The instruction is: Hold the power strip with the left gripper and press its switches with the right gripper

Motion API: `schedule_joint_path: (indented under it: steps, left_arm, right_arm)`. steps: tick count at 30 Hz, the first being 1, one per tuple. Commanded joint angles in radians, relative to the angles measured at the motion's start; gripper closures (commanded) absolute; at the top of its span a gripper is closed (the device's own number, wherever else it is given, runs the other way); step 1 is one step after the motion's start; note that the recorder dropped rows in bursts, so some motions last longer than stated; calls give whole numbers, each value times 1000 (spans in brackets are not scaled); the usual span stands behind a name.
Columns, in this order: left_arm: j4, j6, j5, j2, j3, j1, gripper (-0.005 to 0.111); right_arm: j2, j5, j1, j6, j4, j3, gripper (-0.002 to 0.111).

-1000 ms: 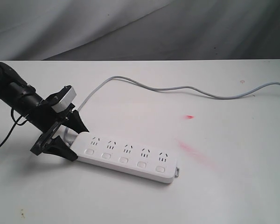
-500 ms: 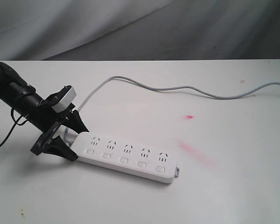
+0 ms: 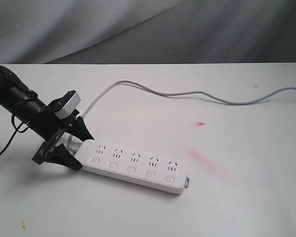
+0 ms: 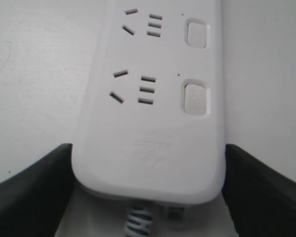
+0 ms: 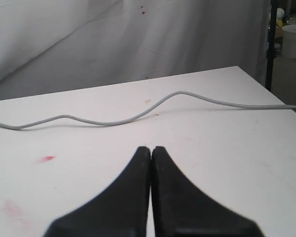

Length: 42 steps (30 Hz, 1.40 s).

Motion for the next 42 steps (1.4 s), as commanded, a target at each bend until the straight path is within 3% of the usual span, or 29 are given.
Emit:
schedule_joint_path:
  steps: [1, 42]
  left_arm:
    - [71, -19, -14, 15, 15, -7, 61]
    - [71, -19, -14, 15, 15, -7, 61]
  right_arm:
    - [-6, 33, -7, -4, -3, 5, 108]
    - [-6, 60, -5, -17, -15, 5, 108]
